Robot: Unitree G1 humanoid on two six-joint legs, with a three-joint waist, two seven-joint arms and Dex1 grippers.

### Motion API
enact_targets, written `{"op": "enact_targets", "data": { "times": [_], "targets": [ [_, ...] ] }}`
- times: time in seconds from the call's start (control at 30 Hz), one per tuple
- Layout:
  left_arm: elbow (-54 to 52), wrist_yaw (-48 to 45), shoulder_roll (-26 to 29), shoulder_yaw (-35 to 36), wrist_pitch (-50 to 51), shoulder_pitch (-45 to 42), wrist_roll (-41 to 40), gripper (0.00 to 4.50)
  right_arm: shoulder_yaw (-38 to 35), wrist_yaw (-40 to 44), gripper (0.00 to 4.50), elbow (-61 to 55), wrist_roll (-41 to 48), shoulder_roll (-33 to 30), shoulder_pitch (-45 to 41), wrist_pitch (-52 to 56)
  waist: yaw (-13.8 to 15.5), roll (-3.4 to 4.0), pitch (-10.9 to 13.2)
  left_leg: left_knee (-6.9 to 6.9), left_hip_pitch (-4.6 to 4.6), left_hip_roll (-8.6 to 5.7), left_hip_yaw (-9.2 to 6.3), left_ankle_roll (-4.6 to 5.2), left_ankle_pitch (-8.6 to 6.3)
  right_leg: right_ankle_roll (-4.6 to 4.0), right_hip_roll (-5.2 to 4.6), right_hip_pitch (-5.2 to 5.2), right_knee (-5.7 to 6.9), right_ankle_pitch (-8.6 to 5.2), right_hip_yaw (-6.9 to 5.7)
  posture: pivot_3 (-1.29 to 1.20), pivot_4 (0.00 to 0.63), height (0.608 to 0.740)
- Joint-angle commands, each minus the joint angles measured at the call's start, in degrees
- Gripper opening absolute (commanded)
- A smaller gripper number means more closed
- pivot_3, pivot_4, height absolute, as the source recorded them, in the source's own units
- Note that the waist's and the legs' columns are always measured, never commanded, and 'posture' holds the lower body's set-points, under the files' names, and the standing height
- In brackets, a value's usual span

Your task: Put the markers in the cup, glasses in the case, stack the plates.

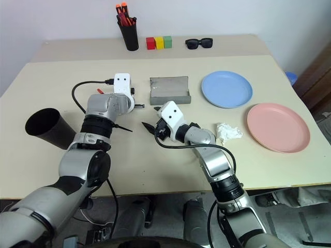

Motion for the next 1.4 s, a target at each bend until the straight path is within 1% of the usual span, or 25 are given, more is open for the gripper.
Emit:
{"op": "enact_targets", "data": {
  "times": [0.03,0.1,0.17,0.3,0.4,0.5,0.63,0.7,0.87,1.0,1.23,1.4],
  "targets": [
    [-6.43,-0.62,-0.95,-0.97,-9.29,2.11,0.76,0.01,-0.93,-0.11,3.45,-1.47,0.43,0.2,-0.25,-1.15,0.01,-0.01,0.01,0.0,0.0,0.0,0.0,0.0,0.0,0.0,0.0,0.0,0.0,0.0,0.01,0.0,0.15,0.74],
    [-11.36,-3.04,-0.42,-2.92,-16.92,3.91,1.71,0.01,-1.14,-0.18,3.45,-1.53,0.44,0.12,-0.39,-1.13,-0.09,-0.02,0.01,-0.01,-0.01,0.02,0.0,-0.01,0.0,-0.01,-0.01,-0.03,-0.01,0.01,0.03,0.0,0.15,0.74],
    [-17.0,-2.82,0.44,-3.7,-19.55,5.29,2.68,0.01,-1.99,0.26,3.45,-1.69,1.19,-0.17,-0.67,-1.03,-0.16,-0.04,0.03,-0.05,-0.04,0.03,0.01,-0.05,0.03,-0.04,-0.01,-0.13,0.03,0.03,0.06,0.0,0.15,0.74],
    [-35.45,-7.69,2.68,-1.62,-27.7,13.13,-0.1,0.01,-4.55,5.1,3.45,-3.45,6.67,-1.18,-1.47,-0.08,-0.56,-0.02,0.02,-0.15,-0.06,0.08,0.03,-0.09,0.03,-0.07,0.0,-0.25,0.06,0.05,0.15,0.0,0.15,0.74],
    [-48.73,-7.85,5.99,0.49,-30.15,20.99,0.86,0.01,-6.28,9.44,3.45,-3.79,10.92,-2.77,-2.42,0.88,-0.59,-0.01,0.01,-0.17,-0.02,0.11,0.06,-0.12,-0.01,-0.1,0.01,-0.27,0.07,0.06,0.21,0.0,0.15,0.74],
    [-57.2,-6.96,8.81,2.58,-31.24,27.72,2.49,0.01,-6.75,13.44,3.45,-3.69,13.29,-4.72,-2.97,0.71,-0.31,-0.01,0.01,-0.13,-0.02,0.12,0.05,-0.11,-0.01,-0.13,0.05,-0.25,0.08,0.08,0.2,0.0,0.15,0.74],
    [-66.67,-3.42,9.8,8.09,-34.02,37.54,5.48,0.01,-7.59,15.65,3.45,-0.64,13.79,-6.0,-4.97,-0.39,-0.08,-0.02,0.01,-0.05,-0.02,0.12,0.03,-0.1,-0.01,-0.13,0.05,-0.14,0.03,0.07,0.17,0.0,0.15,0.74],
    [-70.61,-2.38,8.84,10.98,-35.1,42.4,5.2,0.01,-7.32,16.59,3.45,1.38,13.6,-5.79,-6.54,-1.13,-0.12,-0.03,0.01,-0.05,-0.01,0.13,0.02,-0.1,-0.02,-0.14,0.05,-0.13,0.0,0.07,0.18,0.0,0.15,0.74],
    [-75.6,-1.07,7.5,10.22,-36.19,49.75,8.39,0.01,-7.68,19.39,3.45,2.5,15.46,-5.53,-8.4,-0.96,0.2,-0.05,0.0,-0.01,0.01,0.13,0.05,-0.1,-0.02,-0.16,0.05,-0.04,-0.01,0.06,0.08,0.0,0.15,0.74],
    [-76.57,-0.52,5.67,10.66,-38.26,55.68,9.66,0.01,-7.56,21.89,3.45,0.53,18.87,-5.62,-8.91,2.16,-0.02,-0.05,-0.01,-0.02,0.03,0.15,0.01,-0.09,-0.03,-0.17,0.05,-0.02,-0.05,0.06,0.1,0.0,0.15,0.74],
    [-73.44,0.59,3.83,10.69,-42.44,59.33,10.97,0.01,-7.07,23.02,3.45,-1.72,19.76,-6.95,-8.04,4.61,0.08,-0.06,-0.01,-0.03,0.03,0.17,0.0,-0.09,-0.04,-0.34,0.06,-0.02,-0.08,-0.03,0.11,0.0,0.15,0.74],
    [-70.08,1.84,2.67,10.59,-45.7,60.94,12.57,0.01,-7.18,22.66,3.45,-1.67,19.09,-7.34,-7.16,4.12,0.05,-0.06,-0.01,-0.03,0.03,0.17,0.0,-0.09,-0.05,-0.35,0.06,-0.03,-0.09,-0.03,0.11,0.0,0.15,0.74]
  ]
}}
